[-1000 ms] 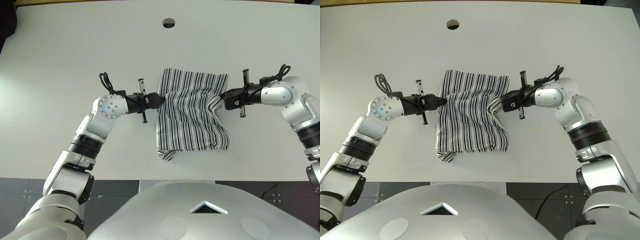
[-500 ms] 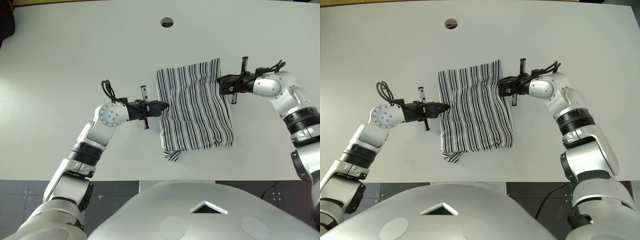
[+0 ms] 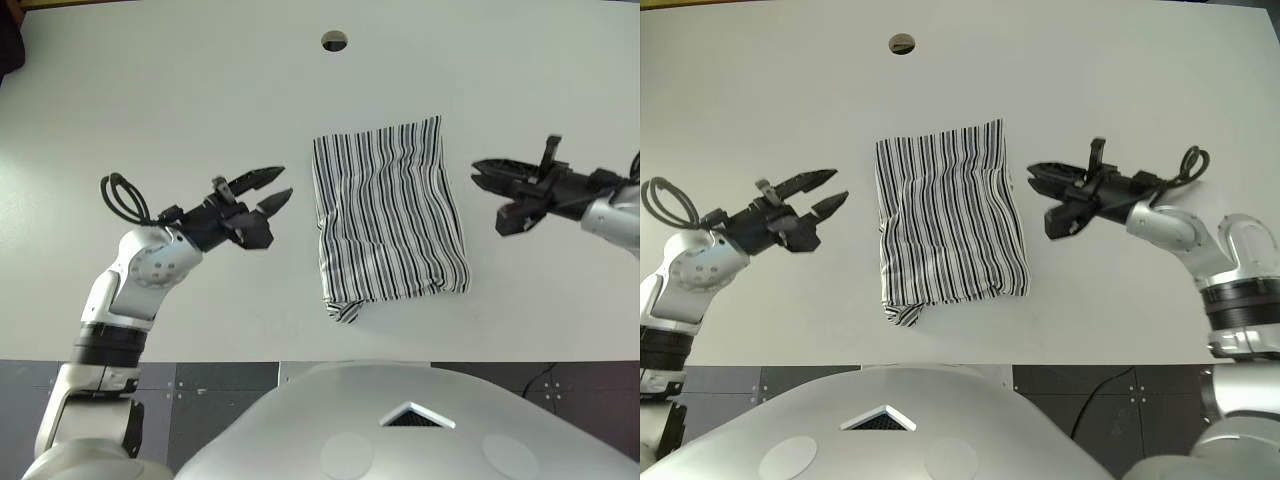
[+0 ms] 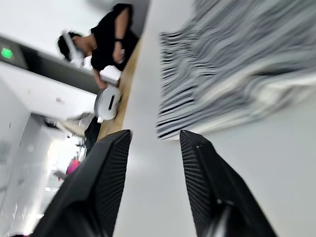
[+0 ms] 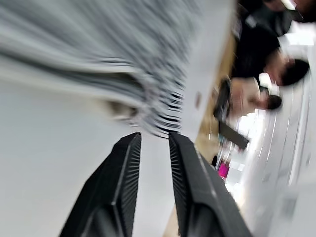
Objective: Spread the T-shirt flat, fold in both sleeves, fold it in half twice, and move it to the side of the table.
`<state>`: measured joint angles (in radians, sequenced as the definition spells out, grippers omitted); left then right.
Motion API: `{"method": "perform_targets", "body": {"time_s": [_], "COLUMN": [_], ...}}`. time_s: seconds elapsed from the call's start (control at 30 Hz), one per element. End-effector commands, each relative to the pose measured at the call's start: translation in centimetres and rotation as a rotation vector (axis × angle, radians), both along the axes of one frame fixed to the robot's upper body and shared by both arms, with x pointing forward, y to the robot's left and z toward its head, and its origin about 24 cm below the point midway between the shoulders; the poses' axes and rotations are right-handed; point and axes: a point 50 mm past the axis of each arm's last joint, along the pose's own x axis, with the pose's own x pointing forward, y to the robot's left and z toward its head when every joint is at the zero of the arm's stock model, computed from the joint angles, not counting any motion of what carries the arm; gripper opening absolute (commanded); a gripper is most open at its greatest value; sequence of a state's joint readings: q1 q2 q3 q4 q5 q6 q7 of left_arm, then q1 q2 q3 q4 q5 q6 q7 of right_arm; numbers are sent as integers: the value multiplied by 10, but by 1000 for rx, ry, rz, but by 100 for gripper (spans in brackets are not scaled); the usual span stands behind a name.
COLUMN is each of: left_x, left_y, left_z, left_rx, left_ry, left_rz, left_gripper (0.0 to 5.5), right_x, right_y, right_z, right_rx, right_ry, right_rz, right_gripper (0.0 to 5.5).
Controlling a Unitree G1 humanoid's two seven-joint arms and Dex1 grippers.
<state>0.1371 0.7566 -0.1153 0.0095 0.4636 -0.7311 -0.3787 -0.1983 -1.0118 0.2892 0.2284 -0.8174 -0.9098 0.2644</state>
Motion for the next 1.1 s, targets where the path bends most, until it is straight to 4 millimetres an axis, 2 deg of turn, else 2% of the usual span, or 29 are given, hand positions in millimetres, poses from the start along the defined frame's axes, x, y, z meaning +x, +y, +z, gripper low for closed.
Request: {"method": "perform_targets", "body": {"time_s": [0.03, 0.13, 0.27, 0.47, 0.9, 1.0, 1.1], "left_x": [-14, -26, -31, -37, -37, -37, -37], "left_y": [2, 5, -9, -27, -50, -48, -41], "left_z": [1, -9, -21, -33, -34, -37, -37], "left_rx": [147, 212, 235, 243, 204, 226, 246], "left_ry": [-25, 64, 114, 146, 122, 120, 126], "left_rz": [-90, -114, -185, -268, -346, -353, -340], "left_gripper": [255, 274, 274, 274, 274, 274, 274], "right_x": [-14, -13, -14, -34, -65, -61, -44], "right_y": [-33, -39, -17, 13, 32, 33, 32], "right_z": [-13, -11, -19, -25, -35, -30, -9], "right_rx": [-178, -202, -130, -33, -5, 10, 103], "right_ry": [-30, -51, -63, -43, 26, 0, -68], "right_rz": [121, 178, 275, 438, 608, 597, 475], "right_gripper": [179, 225, 225, 225, 225, 225, 225]}}
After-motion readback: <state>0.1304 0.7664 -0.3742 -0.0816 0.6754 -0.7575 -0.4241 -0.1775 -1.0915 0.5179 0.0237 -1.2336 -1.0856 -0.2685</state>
